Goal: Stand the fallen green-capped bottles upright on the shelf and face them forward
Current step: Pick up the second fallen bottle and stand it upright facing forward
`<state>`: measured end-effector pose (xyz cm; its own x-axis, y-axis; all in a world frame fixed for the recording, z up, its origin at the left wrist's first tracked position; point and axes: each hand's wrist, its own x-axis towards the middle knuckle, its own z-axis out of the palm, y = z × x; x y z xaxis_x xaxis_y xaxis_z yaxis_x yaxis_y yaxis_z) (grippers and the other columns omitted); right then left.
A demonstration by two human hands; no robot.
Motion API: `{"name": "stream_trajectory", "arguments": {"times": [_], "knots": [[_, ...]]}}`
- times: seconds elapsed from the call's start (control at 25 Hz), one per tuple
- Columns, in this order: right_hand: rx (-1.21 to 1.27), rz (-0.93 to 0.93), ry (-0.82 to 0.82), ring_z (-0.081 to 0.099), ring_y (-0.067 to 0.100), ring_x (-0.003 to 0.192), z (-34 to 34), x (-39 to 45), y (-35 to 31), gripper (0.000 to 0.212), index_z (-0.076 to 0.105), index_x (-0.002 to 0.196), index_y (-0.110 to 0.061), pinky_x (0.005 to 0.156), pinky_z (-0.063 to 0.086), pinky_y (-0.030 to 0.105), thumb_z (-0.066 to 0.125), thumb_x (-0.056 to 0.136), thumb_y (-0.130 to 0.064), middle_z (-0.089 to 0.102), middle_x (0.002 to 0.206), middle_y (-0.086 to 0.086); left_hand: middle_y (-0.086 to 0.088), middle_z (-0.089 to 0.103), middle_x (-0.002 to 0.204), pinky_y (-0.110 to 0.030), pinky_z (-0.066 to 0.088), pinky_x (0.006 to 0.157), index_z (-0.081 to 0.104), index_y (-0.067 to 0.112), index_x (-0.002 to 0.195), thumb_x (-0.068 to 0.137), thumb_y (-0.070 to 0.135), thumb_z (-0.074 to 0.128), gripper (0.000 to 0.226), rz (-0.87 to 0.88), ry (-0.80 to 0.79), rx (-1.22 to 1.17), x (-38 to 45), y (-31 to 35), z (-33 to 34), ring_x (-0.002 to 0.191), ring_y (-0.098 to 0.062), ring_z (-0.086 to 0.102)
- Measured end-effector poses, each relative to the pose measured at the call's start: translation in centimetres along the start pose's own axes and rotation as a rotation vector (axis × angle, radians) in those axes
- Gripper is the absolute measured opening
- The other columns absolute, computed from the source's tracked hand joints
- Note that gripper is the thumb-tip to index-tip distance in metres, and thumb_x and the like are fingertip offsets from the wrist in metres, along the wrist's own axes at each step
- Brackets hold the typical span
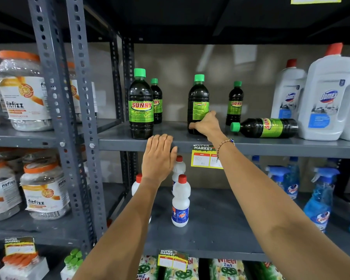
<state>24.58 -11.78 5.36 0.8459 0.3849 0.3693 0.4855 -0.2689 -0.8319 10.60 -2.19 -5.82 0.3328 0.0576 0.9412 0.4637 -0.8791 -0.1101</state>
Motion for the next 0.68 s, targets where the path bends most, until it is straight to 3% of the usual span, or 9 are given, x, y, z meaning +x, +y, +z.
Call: {"name": "stream_trajectory", "arguments": {"times": [0.12,0.32,0.44,0.6,0.68], "knots": [[-0.077,-0.034,0.061,0.046,0.033,0.127,0.01,-0.31,-0.11,0.086,0.032,0.125,0.001,0.103,0.041,0.038,0.086,0.064,-0.025,0.047,0.134,0.018,-0.011,0.063,0.112,-0.039,0.031,0.103,0.057,0.007,0.113,0.095,0.031,0.036,0.036,-0.009,-0.011,-0.003,0.06,-0.02,-0.06,0.105,-0.030,0.057],[-0.085,0.018,-0.019,0.051,0.030,0.123,-0.07,-0.60,-0.16,0.080,0.032,0.129,0.003,0.095,0.044,0.033,0.081,0.069,-0.017,0.051,0.130,0.017,-0.010,0.062,0.113,-0.039,0.030,0.105,0.056,0.007,0.114,0.096,0.031,0.037,0.035,-0.018,-0.021,0.001,-0.16,0.16,-0.18,0.107,-0.029,0.056],[-0.163,0.014,0.034,0.049,0.032,0.126,-0.18,-0.74,-0.36,0.089,0.033,0.129,0.004,0.102,0.044,0.037,0.087,0.064,-0.024,0.049,0.132,0.017,-0.010,0.062,0.114,-0.038,0.029,0.106,0.055,0.007,0.115,0.096,0.031,0.037,0.035,-0.021,-0.040,0.004,-0.14,0.25,-0.32,0.108,-0.029,0.056],[-0.101,0.047,-0.020,0.053,0.031,0.121,-0.11,-0.50,-0.06,0.080,0.034,0.128,0.002,0.095,0.047,0.036,0.082,0.068,-0.019,0.053,0.127,0.016,-0.010,0.062,0.114,-0.038,0.028,0.106,0.056,0.007,0.116,0.096,0.032,0.037,0.036,-0.033,-0.056,-0.003,-0.11,0.24,-0.38,0.109,-0.029,0.056],[-0.128,0.031,-0.002,0.051,0.032,0.123,-0.11,-0.44,-0.06,0.084,0.034,0.127,0.002,0.099,0.046,0.038,0.085,0.064,-0.021,0.052,0.129,0.017,-0.010,0.062,0.114,-0.038,0.028,0.106,0.056,0.007,0.115,0.096,0.031,0.038,0.036,-0.039,-0.050,-0.017,-0.01,0.30,-0.48,0.108,-0.030,0.056]]}}
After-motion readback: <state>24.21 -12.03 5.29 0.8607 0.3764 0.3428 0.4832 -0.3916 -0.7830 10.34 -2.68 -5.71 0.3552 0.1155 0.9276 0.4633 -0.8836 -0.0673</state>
